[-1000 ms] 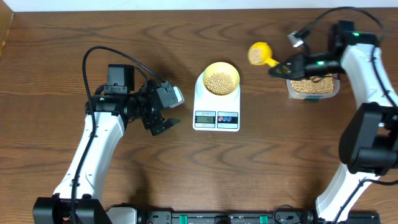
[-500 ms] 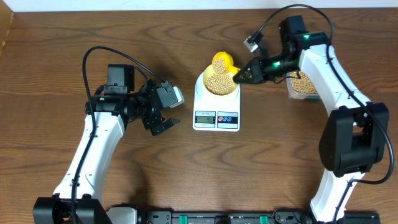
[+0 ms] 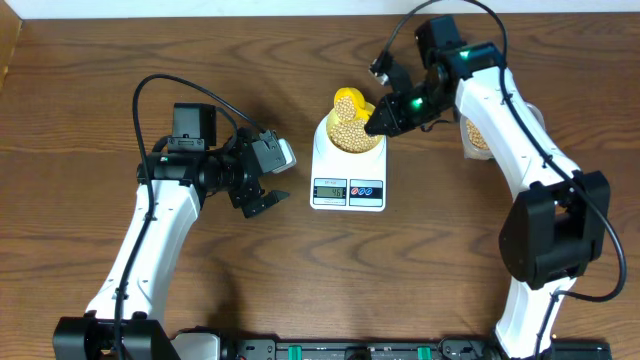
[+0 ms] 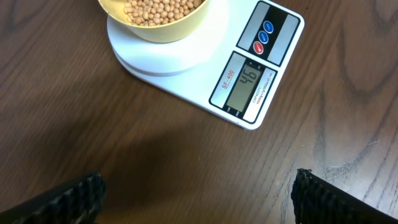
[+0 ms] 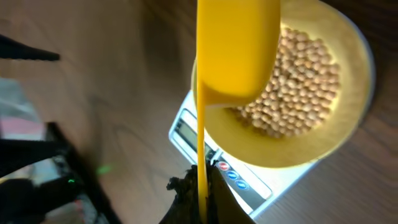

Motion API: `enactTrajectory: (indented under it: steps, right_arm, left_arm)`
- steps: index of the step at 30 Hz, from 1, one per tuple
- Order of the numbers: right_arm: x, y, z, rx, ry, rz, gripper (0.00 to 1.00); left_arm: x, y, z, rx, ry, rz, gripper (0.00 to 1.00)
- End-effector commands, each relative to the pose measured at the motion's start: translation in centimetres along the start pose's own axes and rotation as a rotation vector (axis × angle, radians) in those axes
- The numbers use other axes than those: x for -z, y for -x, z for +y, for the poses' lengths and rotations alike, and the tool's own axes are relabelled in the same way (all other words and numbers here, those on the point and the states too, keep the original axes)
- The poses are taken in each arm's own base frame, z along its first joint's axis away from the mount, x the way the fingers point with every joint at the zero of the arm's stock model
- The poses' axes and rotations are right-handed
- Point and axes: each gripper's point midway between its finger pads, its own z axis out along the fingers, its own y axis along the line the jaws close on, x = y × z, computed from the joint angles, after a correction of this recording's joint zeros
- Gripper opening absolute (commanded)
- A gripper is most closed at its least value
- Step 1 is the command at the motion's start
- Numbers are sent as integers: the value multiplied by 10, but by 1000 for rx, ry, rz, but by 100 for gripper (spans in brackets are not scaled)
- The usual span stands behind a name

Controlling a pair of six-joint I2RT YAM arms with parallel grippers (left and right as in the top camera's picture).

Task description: Scoop item into bowl and weigh 50g on scale

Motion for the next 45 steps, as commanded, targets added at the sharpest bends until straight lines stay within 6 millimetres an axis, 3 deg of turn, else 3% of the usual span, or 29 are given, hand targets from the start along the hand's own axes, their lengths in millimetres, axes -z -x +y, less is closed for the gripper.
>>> enactTrajectory:
  steps: [1,7,24,33,41,45]
  right_arm:
    - [9,7,-1,74,-109,-9,1]
    - [10,3,-9,69,-161,14,1]
    - [1,-2,1,170,-205,58,1]
    - [3,-5,-4,171,-240,73,1]
    - [3,-6,5,158,-171,68,1]
    - [12,-3,6,114,-76,33,1]
  left_arm:
    - [4,4,-1,5,2,-18,98]
    - [4,4,-1,5,2,-18,97]
    - [4,4,-1,5,2,-18,98]
    - [4,4,-1,5,2,-18,98]
    - [4,4,-1,5,2,-18,98]
    - [4,4,-1,5,2,-18,98]
